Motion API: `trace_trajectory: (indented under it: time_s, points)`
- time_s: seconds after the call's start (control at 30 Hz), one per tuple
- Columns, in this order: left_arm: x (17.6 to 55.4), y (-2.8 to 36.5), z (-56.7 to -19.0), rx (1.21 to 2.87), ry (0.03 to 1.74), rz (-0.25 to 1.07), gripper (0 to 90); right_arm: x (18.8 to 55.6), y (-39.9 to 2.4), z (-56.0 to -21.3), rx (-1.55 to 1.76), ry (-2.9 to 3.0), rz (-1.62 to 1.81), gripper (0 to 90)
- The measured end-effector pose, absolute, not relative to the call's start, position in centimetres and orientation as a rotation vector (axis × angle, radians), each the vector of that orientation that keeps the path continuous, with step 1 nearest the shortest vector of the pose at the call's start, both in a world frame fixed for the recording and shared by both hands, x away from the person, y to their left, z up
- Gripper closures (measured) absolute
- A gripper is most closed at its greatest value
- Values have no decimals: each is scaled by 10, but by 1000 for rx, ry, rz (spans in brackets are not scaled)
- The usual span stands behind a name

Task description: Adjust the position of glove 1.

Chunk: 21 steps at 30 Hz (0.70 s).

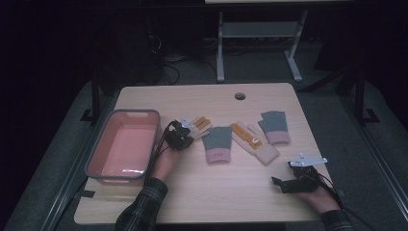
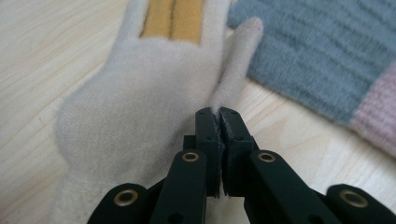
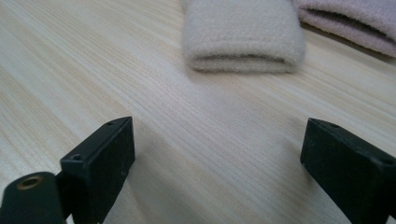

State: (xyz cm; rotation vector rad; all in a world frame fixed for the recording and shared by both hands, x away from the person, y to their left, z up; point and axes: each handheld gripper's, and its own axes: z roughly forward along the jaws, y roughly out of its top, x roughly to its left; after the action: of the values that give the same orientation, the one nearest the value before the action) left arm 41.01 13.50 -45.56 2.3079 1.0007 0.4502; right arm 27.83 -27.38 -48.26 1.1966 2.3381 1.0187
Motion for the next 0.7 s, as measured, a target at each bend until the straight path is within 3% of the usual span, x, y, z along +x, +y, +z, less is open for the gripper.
trace_trajectory:
  time_s: [0.27, 0.7]
  points:
    - [407, 145, -429, 2135, 1059, 431, 875, 278, -274, -483, 1197, 2337, 1019, 97]
    - [397, 156, -385, 2010, 1004, 332, 875, 278, -274, -482, 1198, 2339, 1017, 96]
